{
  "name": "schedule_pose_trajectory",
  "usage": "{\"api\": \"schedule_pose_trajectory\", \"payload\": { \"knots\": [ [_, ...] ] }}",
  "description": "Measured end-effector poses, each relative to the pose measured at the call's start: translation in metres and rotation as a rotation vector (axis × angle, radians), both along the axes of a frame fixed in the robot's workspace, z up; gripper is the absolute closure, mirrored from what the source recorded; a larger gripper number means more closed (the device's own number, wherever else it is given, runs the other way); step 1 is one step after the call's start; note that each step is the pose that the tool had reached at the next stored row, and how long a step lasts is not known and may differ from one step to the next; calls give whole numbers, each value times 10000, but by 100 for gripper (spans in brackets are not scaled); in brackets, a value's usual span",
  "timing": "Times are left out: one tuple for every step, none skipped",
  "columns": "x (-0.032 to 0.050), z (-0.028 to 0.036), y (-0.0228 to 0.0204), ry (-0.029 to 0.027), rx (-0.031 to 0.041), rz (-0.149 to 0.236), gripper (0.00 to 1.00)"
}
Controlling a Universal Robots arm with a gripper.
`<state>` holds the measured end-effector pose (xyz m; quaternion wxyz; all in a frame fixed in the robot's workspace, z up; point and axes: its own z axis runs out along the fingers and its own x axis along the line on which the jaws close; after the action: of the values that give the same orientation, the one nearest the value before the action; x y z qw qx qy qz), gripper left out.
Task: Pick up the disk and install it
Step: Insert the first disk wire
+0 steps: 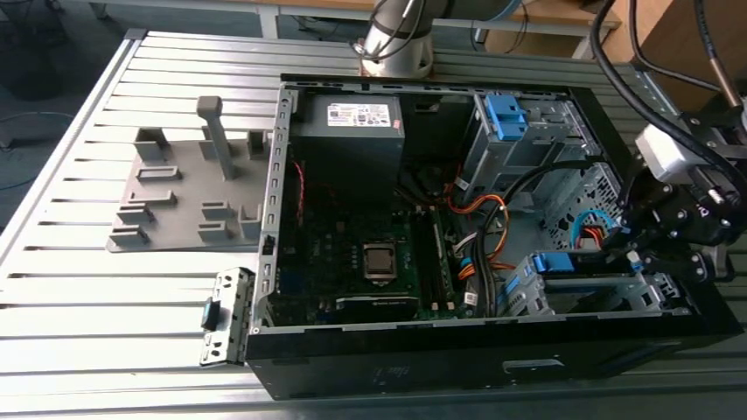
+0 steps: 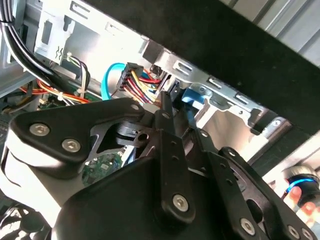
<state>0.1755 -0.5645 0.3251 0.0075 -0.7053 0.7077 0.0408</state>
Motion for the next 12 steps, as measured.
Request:
{"api": "schedule_pose_trajectory", "payload": {
  "knots": [
    [11,17,0,12,-1,0,76],
    [24,31,-1,31,3,-3,76],
    [32,52,-1,41,8,-4,76],
    [38,84,0,43,11,0,76],
    [38,126,-1,46,13,-1,76],
    [38,171,-1,48,17,-1,76],
    [38,215,-1,48,20,-2,76],
    [38,260,-1,48,21,-1,76],
    [38,305,-1,48,25,-2,76],
    [38,352,-1,48,31,-2,76],
    [38,388,-1,48,37,-1,76],
    [38,415,-1,48,46,-1,76]
  ]
}}
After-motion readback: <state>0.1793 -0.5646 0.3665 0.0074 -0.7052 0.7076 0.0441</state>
